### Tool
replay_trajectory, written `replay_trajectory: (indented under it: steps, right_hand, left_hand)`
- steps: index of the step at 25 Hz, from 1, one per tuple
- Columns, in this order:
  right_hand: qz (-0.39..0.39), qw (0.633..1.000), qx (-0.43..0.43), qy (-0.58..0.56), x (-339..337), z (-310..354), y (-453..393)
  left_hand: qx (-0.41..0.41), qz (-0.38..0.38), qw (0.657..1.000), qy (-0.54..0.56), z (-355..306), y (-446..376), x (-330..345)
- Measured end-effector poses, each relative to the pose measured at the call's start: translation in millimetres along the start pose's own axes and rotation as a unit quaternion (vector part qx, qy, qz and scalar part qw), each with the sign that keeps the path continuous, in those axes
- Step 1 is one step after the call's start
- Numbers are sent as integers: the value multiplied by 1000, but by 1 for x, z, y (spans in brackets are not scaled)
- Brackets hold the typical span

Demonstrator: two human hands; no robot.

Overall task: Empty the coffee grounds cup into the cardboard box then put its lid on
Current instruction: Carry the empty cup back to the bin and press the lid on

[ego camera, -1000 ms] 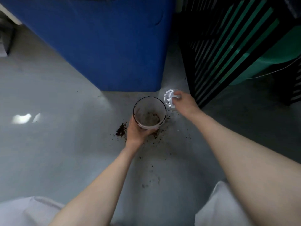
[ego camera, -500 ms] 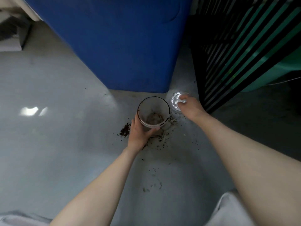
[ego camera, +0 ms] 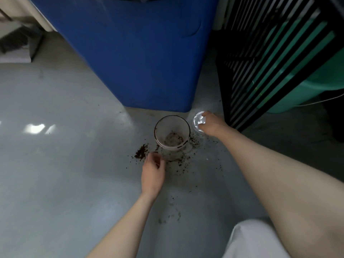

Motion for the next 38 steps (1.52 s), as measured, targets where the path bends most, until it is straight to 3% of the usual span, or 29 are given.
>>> replay_trajectory:
  steps: [11, 16, 31, 38]
  right_hand:
    - [3, 986, -42, 159, 26, 1, -36]
    - [24, 985, -38, 168, 26, 3, -60]
    - [-24, 990, -66, 123, 49, -22, -44]
    - [-5, 982, -83, 171, 34, -22, -14]
  left_hand:
    - [-70, -75, 994, 39, 21, 13, -22]
    - [-66, -70, 994, 61, 32, 20, -25]
    - [-66, -43, 993, 88, 30, 15, -20]
    - [-47, -20, 995, 88, 23, 15, -33]
Point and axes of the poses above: each hand's wrist, its own y-axis away from the middle knuckle, its own x-axis out of the palm, z = x × y, the point moved 7 cm from there along -y, towards the middle knuckle, and after that the axes turned 15 degrees about x, right-handed, at the moved point
